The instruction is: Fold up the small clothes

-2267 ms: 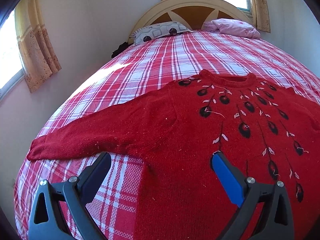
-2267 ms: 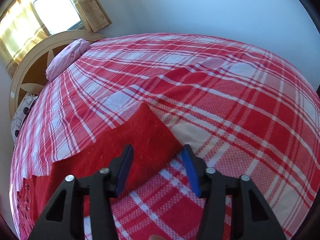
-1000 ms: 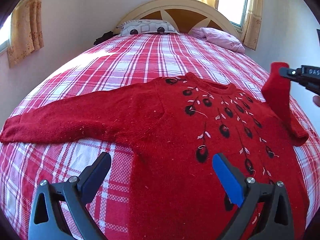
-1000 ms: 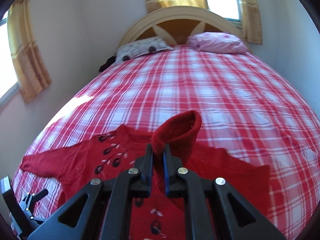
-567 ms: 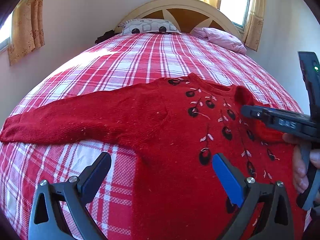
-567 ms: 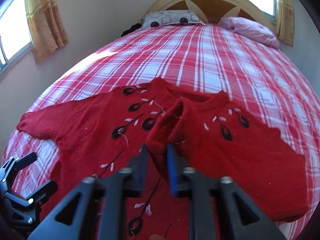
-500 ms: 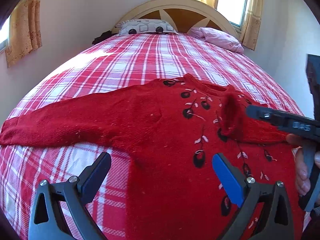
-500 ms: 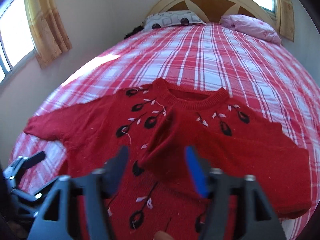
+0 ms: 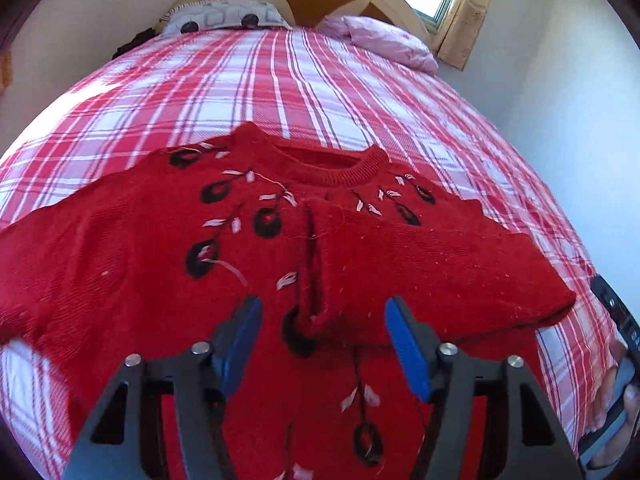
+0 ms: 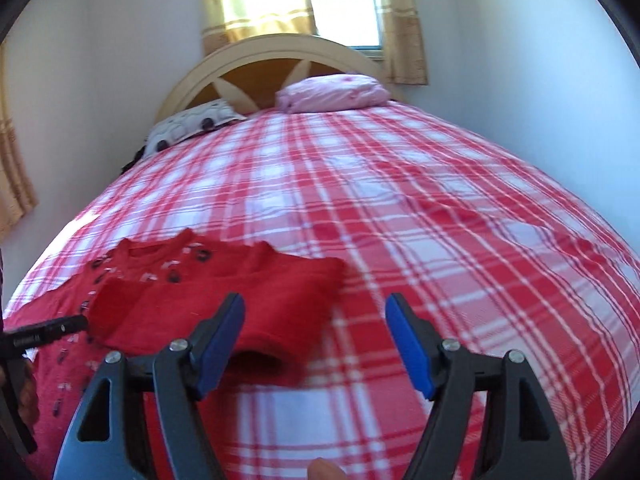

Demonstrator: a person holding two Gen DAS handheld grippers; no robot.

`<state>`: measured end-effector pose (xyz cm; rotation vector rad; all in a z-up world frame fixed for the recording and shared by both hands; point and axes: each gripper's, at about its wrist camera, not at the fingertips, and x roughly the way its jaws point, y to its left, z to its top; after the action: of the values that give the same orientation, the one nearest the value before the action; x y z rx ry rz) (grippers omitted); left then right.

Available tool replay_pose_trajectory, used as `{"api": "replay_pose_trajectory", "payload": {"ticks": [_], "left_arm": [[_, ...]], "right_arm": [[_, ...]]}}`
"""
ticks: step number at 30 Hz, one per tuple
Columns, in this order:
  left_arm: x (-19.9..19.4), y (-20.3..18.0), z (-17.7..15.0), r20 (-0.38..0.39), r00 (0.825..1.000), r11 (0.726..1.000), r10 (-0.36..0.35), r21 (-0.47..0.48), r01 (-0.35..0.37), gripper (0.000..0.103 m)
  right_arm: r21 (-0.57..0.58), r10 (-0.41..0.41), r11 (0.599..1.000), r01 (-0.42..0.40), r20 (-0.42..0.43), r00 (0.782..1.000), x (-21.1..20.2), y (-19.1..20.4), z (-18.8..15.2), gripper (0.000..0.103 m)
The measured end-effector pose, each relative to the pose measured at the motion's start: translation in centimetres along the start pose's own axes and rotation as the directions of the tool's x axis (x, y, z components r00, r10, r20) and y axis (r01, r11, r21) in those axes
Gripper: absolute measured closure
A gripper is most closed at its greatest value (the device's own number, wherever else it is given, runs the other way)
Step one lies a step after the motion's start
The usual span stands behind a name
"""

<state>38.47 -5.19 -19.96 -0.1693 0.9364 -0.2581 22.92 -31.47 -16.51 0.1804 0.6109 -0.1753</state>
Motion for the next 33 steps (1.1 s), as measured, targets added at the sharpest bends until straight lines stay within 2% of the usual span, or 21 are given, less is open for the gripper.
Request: {"api": "replay_pose_trajectory", "payload": {"ticks": [4,6,7,8,10,15,20,26,33], "left_arm": [[2.7,-1.0,0.7,-0.066,0.998,1.000,-0.005,0.012,0.006,0.046],[3.1,-1.6,0.8,-0.050,0.998,0.998,0.037,0.048,-0.034,0.058],[3.2,-1.7,0.9,-0.049,0.998,0.997,0.051,0.058,-0.048,0.073],[3.2,-1.5,1.1,-0.054,0.997,0.997,0.052,0.052,-0.049,0.082],[3.0,-0.9,1.4,-0.059,0.998,1.000,0.022,0.022,-0.021,0.093],[0.3,-0.1,2.1,-0.010,1.000,1.000,-0.015,0.006,0.015,0.095],[-1.6,0.3,2.0,0.018,0.999,0.999,-0.037,0.003,0.036,0.095],[-3.8,2.7,2.7,0.077,0.997,1.000,0.003,-0.009,-0.002,0.095],[-4.6,5.1,2.1,0.087,0.996,0.999,0.029,-0.034,-0.026,0.095]], "right_arm": [[0.040,-0.030,0.999,0.031,-0.029,0.999,0.9,-2.0,-0.7,0.027],[0.050,-0.036,0.998,0.038,-0.035,0.999,1.1,-2.8,-1.2,0.027],[0.054,-0.036,0.998,0.038,-0.039,0.999,1.2,-3.3,-1.4,0.026],[0.058,-0.036,0.998,0.038,-0.043,0.998,1.2,-3.6,-1.7,0.025],[0.074,-0.029,0.997,0.033,-0.053,0.998,1.4,-4.2,-2.1,0.023],[0.138,-0.015,0.990,0.022,-0.054,0.998,1.3,-5.5,-2.7,0.022],[0.122,-0.020,0.992,0.030,-0.078,0.997,2.1,-5.2,-3.0,0.021],[0.114,-0.023,0.993,0.033,-0.084,0.996,2.3,-5.1,-3.2,0.021],[0.107,-0.032,0.993,0.042,-0.093,0.995,2.4,-5.0,-3.3,0.019]]}}
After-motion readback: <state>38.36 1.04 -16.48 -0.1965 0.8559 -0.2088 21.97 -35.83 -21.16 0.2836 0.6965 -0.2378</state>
